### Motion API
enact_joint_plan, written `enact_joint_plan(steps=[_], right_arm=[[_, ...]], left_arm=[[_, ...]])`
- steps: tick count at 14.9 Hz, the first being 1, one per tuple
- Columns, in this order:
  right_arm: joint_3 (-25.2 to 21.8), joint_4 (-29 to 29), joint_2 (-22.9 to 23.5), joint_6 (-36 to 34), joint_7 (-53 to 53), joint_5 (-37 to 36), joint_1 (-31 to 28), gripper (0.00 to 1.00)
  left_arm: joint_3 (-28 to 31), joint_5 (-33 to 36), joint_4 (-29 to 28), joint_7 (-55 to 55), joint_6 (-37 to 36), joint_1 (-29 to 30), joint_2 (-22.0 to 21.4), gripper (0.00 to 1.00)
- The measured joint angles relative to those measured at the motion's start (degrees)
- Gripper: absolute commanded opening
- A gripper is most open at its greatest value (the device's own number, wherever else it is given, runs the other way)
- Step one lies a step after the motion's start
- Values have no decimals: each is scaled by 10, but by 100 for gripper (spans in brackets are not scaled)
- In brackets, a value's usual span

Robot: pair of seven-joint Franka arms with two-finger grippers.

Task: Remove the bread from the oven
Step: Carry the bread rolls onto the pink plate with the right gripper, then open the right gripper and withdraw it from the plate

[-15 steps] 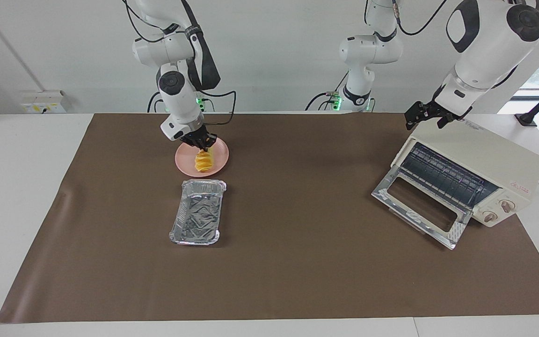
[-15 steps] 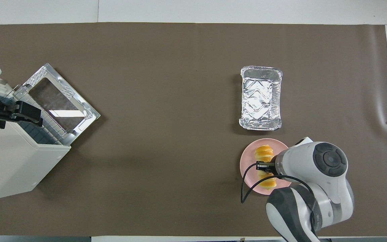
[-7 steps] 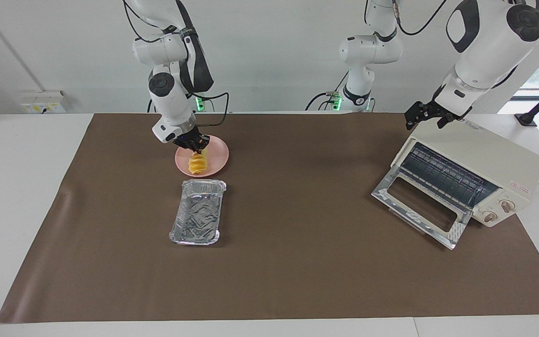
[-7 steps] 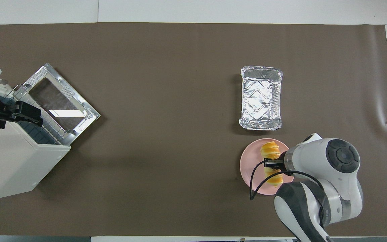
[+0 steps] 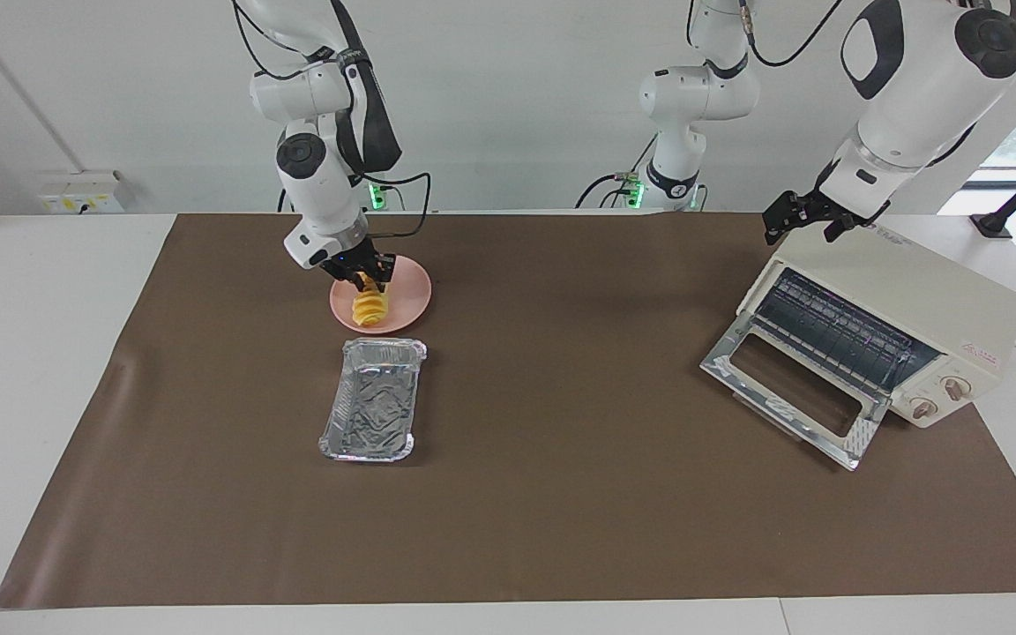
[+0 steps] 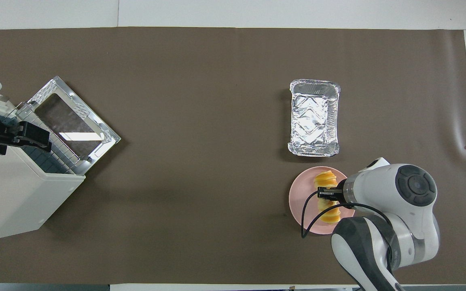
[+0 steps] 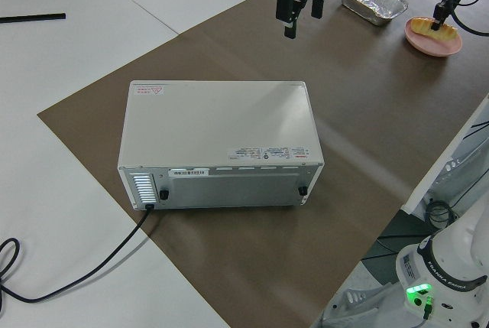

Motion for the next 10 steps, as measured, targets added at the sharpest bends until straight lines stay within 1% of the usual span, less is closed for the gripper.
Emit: enact_joint_plan(steps=[4,7,10], right_arm=[[-1,137,-6,-161,-7,-1,-40,100],[-4,221,-19,-232,-48,-11,-77,100],[-7,303,-26,-286,-105,-43,-123,100]], left_arm=[[0,0,0,0,0,0,0,100],[0,0,0,0,0,0,0,100],[0,0,0,0,0,0,0,100]])
